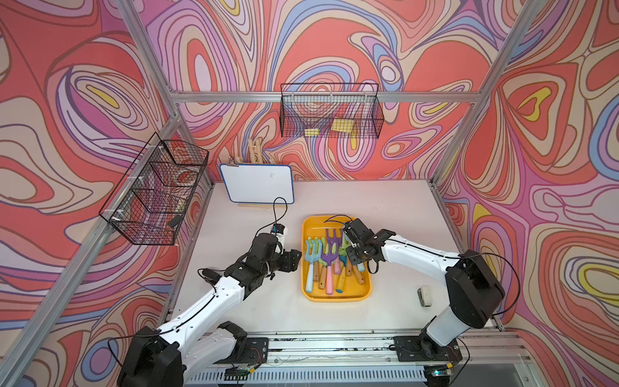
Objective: Take the hand rake out of the storage box
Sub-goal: Pick up the rake from the storage box.
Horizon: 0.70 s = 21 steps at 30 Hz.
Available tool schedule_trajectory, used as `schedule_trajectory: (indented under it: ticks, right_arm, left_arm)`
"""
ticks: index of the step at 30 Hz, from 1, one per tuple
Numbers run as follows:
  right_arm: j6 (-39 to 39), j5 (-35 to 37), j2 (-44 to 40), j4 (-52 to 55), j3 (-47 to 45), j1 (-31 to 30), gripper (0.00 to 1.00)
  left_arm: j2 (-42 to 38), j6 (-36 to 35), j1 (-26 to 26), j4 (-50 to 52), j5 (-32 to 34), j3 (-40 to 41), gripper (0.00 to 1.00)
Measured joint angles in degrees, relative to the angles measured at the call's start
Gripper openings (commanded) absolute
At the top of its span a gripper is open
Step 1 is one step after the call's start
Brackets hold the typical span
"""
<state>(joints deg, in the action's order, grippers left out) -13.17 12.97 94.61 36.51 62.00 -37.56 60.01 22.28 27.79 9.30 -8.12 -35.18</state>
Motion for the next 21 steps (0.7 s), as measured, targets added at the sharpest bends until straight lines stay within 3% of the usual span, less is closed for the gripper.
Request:
schedule_trajectory:
  ticks: [13, 21]
  right_arm:
    - [-0.37, -1.03, 4.04, -1.18, 1.7, -0.09, 0.19]
    - [-0.39, -1.73, -2.78, -2.97, -2.08, -0.33, 0.14]
  left_arm:
    - [0.0, 0.0, 0.74, 0.02, 0.37, 0.0, 0.73]
    - [0.0, 0.0, 0.81, 0.0, 0.44, 0.0, 0.73]
